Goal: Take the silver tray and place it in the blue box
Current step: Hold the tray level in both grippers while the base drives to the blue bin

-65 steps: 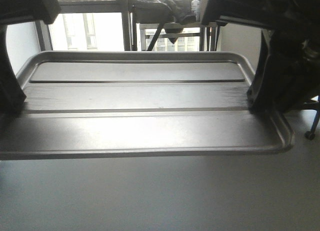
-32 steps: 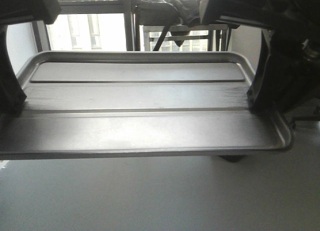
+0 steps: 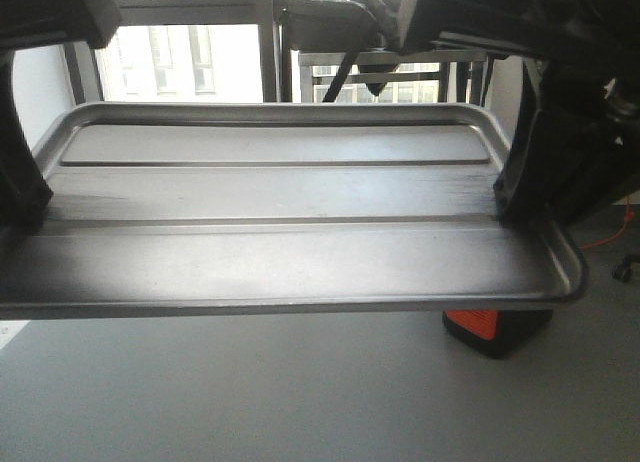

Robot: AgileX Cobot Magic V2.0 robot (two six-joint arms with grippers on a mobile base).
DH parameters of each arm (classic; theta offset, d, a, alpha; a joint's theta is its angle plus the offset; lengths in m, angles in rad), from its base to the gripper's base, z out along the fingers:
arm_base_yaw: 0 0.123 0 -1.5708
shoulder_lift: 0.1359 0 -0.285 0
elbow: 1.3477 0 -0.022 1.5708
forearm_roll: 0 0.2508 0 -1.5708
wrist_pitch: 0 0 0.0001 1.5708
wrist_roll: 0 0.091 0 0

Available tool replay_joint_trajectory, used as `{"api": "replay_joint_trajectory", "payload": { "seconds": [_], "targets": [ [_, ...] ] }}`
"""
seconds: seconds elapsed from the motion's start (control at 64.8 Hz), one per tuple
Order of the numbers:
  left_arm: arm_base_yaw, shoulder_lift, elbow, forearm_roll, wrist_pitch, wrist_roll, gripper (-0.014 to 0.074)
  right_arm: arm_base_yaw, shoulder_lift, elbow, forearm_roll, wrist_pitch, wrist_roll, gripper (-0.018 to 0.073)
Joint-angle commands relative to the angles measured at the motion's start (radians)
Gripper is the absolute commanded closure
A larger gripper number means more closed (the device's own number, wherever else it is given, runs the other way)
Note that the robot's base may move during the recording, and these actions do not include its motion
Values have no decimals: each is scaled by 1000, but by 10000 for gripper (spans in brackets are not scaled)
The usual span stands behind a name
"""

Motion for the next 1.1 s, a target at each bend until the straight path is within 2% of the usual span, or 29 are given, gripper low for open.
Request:
{"api": "replay_joint_trajectory", "payload": {
  "seconds": [0.0,1.08],
  "targets": [
    [-5,-23,-26,25,-1,0,611,-7,-27,-25,-56,-9,2,501],
    [-5,-23,-26,25,-1,0,611,-7,-27,-25,-56,-10,2,501]
  ]
}}
